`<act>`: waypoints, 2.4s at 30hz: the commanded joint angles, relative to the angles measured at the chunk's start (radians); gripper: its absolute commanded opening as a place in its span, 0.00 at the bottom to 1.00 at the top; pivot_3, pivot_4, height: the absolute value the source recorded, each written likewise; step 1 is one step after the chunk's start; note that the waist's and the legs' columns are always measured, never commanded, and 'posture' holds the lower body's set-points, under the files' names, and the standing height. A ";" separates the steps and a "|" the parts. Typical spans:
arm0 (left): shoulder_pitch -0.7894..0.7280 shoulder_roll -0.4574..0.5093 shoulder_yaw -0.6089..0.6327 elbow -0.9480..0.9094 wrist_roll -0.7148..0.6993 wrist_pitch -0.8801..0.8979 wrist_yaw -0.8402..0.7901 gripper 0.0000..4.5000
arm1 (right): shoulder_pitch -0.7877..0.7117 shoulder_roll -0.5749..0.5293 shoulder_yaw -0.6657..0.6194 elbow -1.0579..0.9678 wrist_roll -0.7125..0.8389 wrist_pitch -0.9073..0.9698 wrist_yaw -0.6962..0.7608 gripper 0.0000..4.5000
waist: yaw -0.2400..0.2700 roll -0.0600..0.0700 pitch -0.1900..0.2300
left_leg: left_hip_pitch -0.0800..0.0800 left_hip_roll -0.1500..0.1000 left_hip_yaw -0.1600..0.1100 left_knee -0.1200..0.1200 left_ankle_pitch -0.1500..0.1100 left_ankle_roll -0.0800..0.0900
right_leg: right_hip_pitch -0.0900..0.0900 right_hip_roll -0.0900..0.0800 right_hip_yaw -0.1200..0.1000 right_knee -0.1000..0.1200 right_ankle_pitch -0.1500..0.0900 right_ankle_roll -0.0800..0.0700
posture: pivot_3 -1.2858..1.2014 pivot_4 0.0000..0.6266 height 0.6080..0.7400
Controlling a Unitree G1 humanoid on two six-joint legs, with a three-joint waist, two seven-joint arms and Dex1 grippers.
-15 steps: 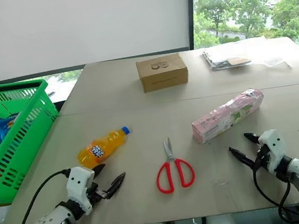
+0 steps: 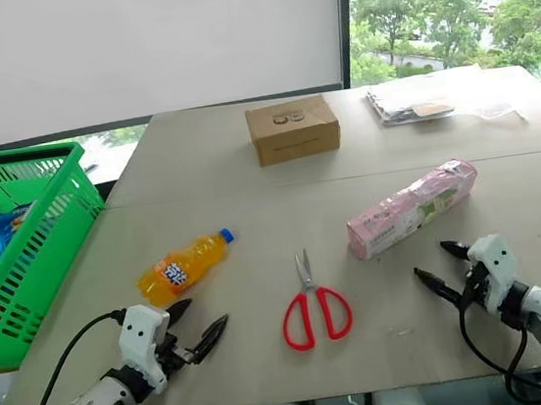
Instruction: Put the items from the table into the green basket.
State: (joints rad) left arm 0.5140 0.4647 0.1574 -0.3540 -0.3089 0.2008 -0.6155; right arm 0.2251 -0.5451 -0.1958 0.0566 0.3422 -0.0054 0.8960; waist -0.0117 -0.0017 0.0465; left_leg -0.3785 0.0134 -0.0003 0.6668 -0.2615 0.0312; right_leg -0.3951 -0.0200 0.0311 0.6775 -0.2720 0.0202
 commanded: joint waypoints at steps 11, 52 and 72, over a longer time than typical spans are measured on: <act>0.028 0.019 0.004 -0.059 -0.012 -0.009 -0.035 0.99 | 0.023 -0.051 0.124 -0.179 0.019 0.040 0.132 0.97 | 0.002 -0.003 0.015 | -0.001 0.001 0.000 0.000 0.000 0.000 | -0.001 -0.001 0.000 0.000 0.000 0.000 | 0.52 0.08 0.88; 0.174 0.242 0.189 -0.525 -0.273 0.123 -0.307 1.00 | -0.237 -0.322 0.516 -0.655 -0.166 0.667 -0.030 0.01 | 0.111 -0.018 0.128 | -0.019 0.001 -0.011 -0.008 0.000 -0.001 | -0.010 -0.006 -0.019 -0.017 0.001 -0.002 | 0.60 0.25 0.88; 0.081 0.261 0.121 -0.417 -0.266 0.108 -0.370 1.00 | -0.228 -0.196 0.313 -0.734 0.102 0.745 -0.071 0.01 | 0.093 -0.021 0.124 | -0.019 0.000 -0.011 -0.007 0.000 -0.001 | -0.009 -0.006 -0.020 -0.016 0.003 -0.004 | 0.56 0.20 0.88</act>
State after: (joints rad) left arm 0.5945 0.7161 0.2730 -0.7615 -0.5607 0.3241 -0.9710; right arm 0.0257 -0.7518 0.1850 -0.6576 0.3777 0.7222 0.8179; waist 0.0816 -0.0231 0.1705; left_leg -0.3971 0.0136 -0.0113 0.6597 -0.2617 0.0306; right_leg -0.4038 -0.0261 0.0113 0.6614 -0.2685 0.0167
